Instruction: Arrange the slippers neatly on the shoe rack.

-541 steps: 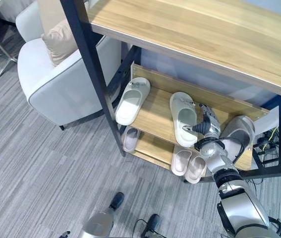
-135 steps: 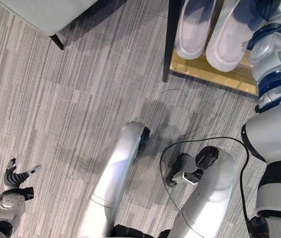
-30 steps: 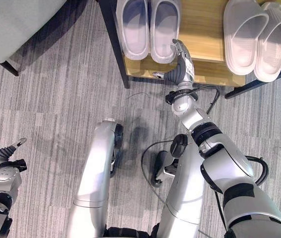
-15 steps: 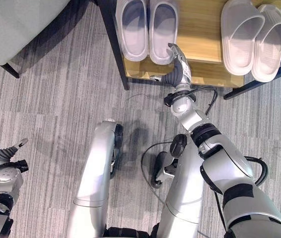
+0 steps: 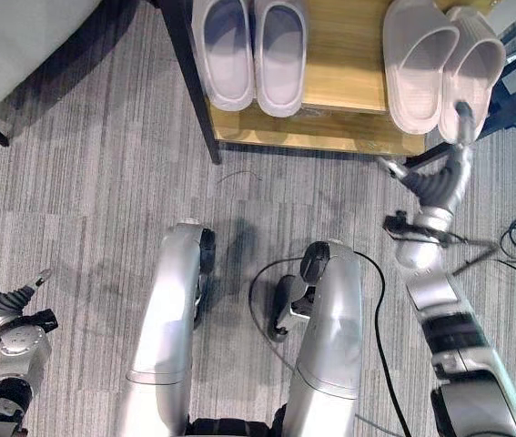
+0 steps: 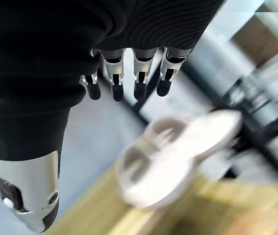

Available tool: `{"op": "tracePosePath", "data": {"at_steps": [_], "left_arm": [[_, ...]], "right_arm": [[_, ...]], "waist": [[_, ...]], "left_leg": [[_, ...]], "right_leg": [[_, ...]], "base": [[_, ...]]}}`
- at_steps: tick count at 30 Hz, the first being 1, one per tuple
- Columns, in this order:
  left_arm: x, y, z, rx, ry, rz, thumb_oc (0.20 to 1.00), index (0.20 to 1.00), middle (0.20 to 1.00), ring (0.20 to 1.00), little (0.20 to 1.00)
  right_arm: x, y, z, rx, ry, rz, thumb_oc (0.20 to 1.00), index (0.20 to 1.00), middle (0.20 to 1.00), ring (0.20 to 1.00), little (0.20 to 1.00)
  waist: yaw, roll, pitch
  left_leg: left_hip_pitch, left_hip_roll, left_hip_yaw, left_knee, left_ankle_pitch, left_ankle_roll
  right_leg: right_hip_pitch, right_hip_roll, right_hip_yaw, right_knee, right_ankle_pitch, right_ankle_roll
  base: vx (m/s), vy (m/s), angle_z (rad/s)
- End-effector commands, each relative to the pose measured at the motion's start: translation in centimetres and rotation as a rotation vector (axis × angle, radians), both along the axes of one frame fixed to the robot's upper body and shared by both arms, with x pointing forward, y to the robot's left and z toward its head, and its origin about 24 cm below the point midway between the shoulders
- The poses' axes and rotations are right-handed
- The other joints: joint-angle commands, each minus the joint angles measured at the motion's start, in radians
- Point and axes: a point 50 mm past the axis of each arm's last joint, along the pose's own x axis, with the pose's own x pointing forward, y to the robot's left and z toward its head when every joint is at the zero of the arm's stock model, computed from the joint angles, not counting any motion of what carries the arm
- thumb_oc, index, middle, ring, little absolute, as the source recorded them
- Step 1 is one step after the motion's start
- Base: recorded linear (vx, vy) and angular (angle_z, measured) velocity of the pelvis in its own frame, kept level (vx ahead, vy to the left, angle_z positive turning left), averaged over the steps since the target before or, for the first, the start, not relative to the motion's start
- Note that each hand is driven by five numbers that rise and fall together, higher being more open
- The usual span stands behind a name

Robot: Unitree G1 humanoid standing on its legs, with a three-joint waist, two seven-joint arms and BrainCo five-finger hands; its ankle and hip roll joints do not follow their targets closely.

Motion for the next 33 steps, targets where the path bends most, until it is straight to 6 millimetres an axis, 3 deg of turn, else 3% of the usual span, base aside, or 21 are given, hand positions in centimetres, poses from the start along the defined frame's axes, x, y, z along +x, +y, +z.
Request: {"op": "tracePosePath", "data": {"at_steps": [1,6,8,9,10,11,14,15,16,17,18,20,22,23,24,25,28,29,30,31,33], "left_arm": [[-1.1,3.0,3.4,0.148,-0.059,0.084,1.000,1.000,1.000,1.000,1.000],[-1.1,3.0,4.8,0.100,-0.193,0.079,1.000,1.000,1.000,1.000,1.000],[-0.8,3.2,5.3,0.071,-0.231,0.079,1.000,1.000,1.000,1.000,1.000],[0.6,2.6,5.8,0.027,-0.280,0.063,1.000,1.000,1.000,1.000,1.000],[0.7,2.6,5.9,0.027,-0.282,0.061,1.000,1.000,1.000,1.000,1.000],[2.8,1.2,7.0,-0.004,-0.340,0.001,1.000,1.000,1.000,1.000,1.000],[4.1,-0.3,6.8,0.009,-0.300,-0.084,1.000,1.000,1.000,1.000,1.000],[4.1,-0.5,6.4,0.010,-0.282,-0.095,1.000,1.000,1.000,1.000,1.000],[3.9,-0.6,5.5,0.003,-0.236,-0.110,1.000,1.000,1.000,1.000,1.000],[3.8,-0.8,4.9,-0.003,-0.217,-0.122,1.000,1.000,1.000,1.000,1.000],[2.2,-0.7,2.1,-0.050,-0.118,-0.137,1.000,1.000,1.000,1.000,1.000],[1.1,-1.0,-0.5,-0.108,-0.006,-0.144,1.000,1.000,1.000,1.000,1.000],[1.0,-1.7,-1.5,-0.120,0.032,-0.165,1.000,1.000,1.000,1.000,1.000],[0.6,-4.2,-4.2,-0.136,0.157,-0.246,1.000,1.000,1.000,1.000,1.000],[-0.9,-6.1,-6.9,-0.165,0.264,-0.286,1.000,1.000,1.000,1.000,1.000],[-0.9,-6.1,-6.9,-0.165,0.265,-0.286,1.000,1.000,1.000,1.000,1.000],[-4.0,-8.9,-11.3,-0.268,0.457,-0.303,1.000,1.000,1.000,1.000,1.000],[-5.8,-9.8,-13.1,-0.327,0.538,-0.283,1.000,1.000,1.000,1.000,1.000],[-5.8,-9.8,-13.1,-0.327,0.538,-0.283,1.000,1.000,1.000,1.000,1.000],[-7.5,-10.5,-14.5,-0.373,0.615,-0.263,1.000,1.000,1.000,1.000,1.000],[-8.9,-11.5,-15.5,-0.405,0.681,-0.268,1.000,1.000,1.000,1.000,1.000]], "right_arm": [[-1.4,-1.8,3.3,0.001,-0.173,-0.067,1.000,1.000,1.000,1.000,1.000],[-3.2,-4.7,-0.6,0.122,-0.066,-0.210,1.000,1.000,1.000,1.000,1.000],[-3.5,-5.9,-3.3,0.341,-0.052,-0.255,1.000,1.000,1.000,1.000,1.000],[-3.4,-6.6,-5.8,0.609,-0.085,-0.283,1.000,1.000,1.000,1.000,1.000],[-3.4,-6.7,-5.8,0.612,-0.087,-0.281,1.000,1.000,1.000,1.000,1.000],[-3.2,-7.0,-9.1,0.906,-0.109,-0.311,1.000,1.000,1.000,1.000,1.000],[-7.0,-6.6,-17.2,1.095,0.139,-0.517,1.000,1.000,1.000,1.000,1.000],[-8.1,-6.4,-18.6,1.120,0.193,-0.561,1.000,1.000,1.000,1.000,1.000],[-11.2,-6.1,-21.7,1.146,0.364,-0.688,1.000,1.000,1.000,1.000,1.000],[-12.5,-5.7,-22.9,1.163,0.429,-0.722,1.000,1.000,1.000,1.000,1.000],[-16.8,-5.8,-25.1,1.173,0.588,-0.837,1.000,1.000,1.000,1.000,1.000],[-18.5,-5.4,-26.0,1.181,0.675,-0.868,1.000,1.000,1.000,1.000,1.000],[-18.7,-5.0,-26.3,1.184,0.695,-0.873,1.000,1.000,1.000,1.000,1.000],[-18.8,-4.1,-26.9,1.167,0.742,-0.841,1.000,1.000,1.000,1.000,1.000],[-19.1,-3.1,-27.5,1.170,0.773,-0.814,1.000,1.000,1.000,1.000,1.000],[-19.1,-3.1,-27.5,1.169,0.774,-0.815,1.000,1.000,1.000,1.000,1.000],[-19.2,-0.9,-28.7,1.155,0.884,-0.730,1.000,1.000,1.000,1.000,1.000],[-19.2,-0.1,-29.0,1.149,0.914,-0.693,1.000,1.000,1.000,1.000,1.000],[-19.2,-0.1,-29.0,1.149,0.914,-0.693,1.000,1.000,1.000,1.000,1.000],[-20.0,0.7,-29.6,1.159,0.951,-0.679,1.000,1.000,1.000,1.000,1.000],[-20.6,1.3,-30.0,1.166,0.995,-0.667,1.000,1.000,1.000,1.000,1.000]], "waist": [[0.029,-0.040,-0.023],[0.013,-0.040,-0.023],[0.006,-0.036,-0.023],[-0.001,-0.029,-0.023],[-0.001,-0.029,-0.023],[-0.008,-0.018,-0.042],[-0.039,0.010,-0.228],[-0.043,0.018,-0.255],[-0.044,0.023,-0.283],[-0.042,0.028,-0.278],[-0.036,0.041,-0.304],[-0.040,0.044,-0.333],[-0.042,0.046,-0.334],[-0.050,0.042,-0.354],[-0.055,0.046,-0.364],[-0.055,0.048,-0.354],[-0.064,0.056,-0.382],[-0.071,0.061,-0.417],[-0.072,0.061,-0.416],[-0.076,0.068,-0.452],[-0.076,0.074,-0.479]], "left_leg": [[0.017,-0.090,-0.133,-0.123,0.031,0.010],[0.017,-0.083,-0.128,-0.143,0.039,0.004],[0.017,-0.079,-0.119,-0.187,0.051,0.005],[0.017,-0.064,-0.099,-0.265,0.083,0.013],[0.017,-0.065,-0.099,-0.270,0.087,0.013],[0.017,-0.056,-0.096,-0.362,0.141,0.018],[0.017,-0.025,-0.100,-0.526,0.211,0.018],[0.033,-0.016,-0.101,-0.568,0.228,0.014],[0.146,-0.003,-0.092,-0.684,0.251,0.008],[0.231,0.004,-0.087,-0.772,0.282,0.003],[0.466,0.016,-0.084,-0.975,0.324,-0.004],[0.628,0.022,-0.089,-1.119,0.354,-0.003],[0.699,0.024,-0.094,-1.180,0.369,-0.005],[0.811,0.027,-0.096,-1.285,0.395,-0.010],[0.930,0.029,-0.091,-1.415,0.465,-0.018],[0.948,0.030,-0.092,-1.426,0.469,-0.018],[1.174,0.041,-0.073,-1.657,0.588,-0.045],[1.283,0.050,-0.066,-1.802,0.628,-0.053],[1.284,0.050,-0.067,-1.804,0.629,-0.053],[1.387,0.056,-0.054,-1.917,0.650,-0.055],[1.450,0.062,-0.044,-1.985,0.680,-0.055]], "right_leg": [[0.022,-0.026,0.107,-0.012,0.077,-0.042],[0.034,-0.025,0.100,-0.034,0.083,-0.036],[0.046,-0.026,0.086,-0.089,0.093,-0.031],[0.063,-0.034,0.066,-0.180,0.116,-0.017],[0.063,-0.035,0.065,-0.186,0.120,-0.018],[0.079,-0.046,0.039,-0.286,0.152,0.005],[0.106,-0.091,-0.040,-0.494,0.190,0.029],[0.129,-0.096,-0.050,-0.546,0.200,0.035],[0.233,-0.096,-0.064,-0.674,0.216,0.043],[0.318,-0.100,-0.078,-0.763,0.244,0.052],[0.550,-0.111,-0.106,-0.994,0.286,0.077],[0.704,-0.099,-0.127,-1.132,0.322,0.101],[0.775,-0.091,-0.140,-1.191,0.340,0.109],[0.886,-0.070,-0.162,-1.290,0.376,0.131],[1.011,-0.064,-0.191,-1.429,0.447,0.136],[1.030,-0.062,-0.195,-1.442,0.452,0.136],[1.249,-0.034,-0.224,-1.678,0.555,0.171],[1.333,-0.016,-0.227,-1.789,0.603,0.185],[1.335,-0.016,-0.228,-1.790,0.604,0.185],[1.405,0.001,-0.235,-1.881,0.640,0.197],[1.458,0.015,-0.233,-1.944,0.666,0.206]], "base": [[-0.02,-0.026,0.14],[0.00,0.000,0.00],[-0.07,0.045,0.00],[-0.10,0.059,0.08],[-0.18,0.121,0.12],[-0.11,0.126,-0.03],[-0.03,0.165,0.19],[-0.06,0.102,-0.04],[-0.12,0.053,-0.01],[-0.10,0.031,0.13],[-0.02,0.012,0.14],[0.13,-0.010,0.02],[0.15,-0.039,-0.04],[0.20,-0.042,0.05],[0.15,-0.033,0.03],[0.15,-0.044,-0.09],[0.22,-0.081,-0.20],[0.20,-0.060,-0.18],[0.28,-0.093,-0.22],[0.19,-0.079,-0.27],[0.19,-0.075,-0.14]]}}
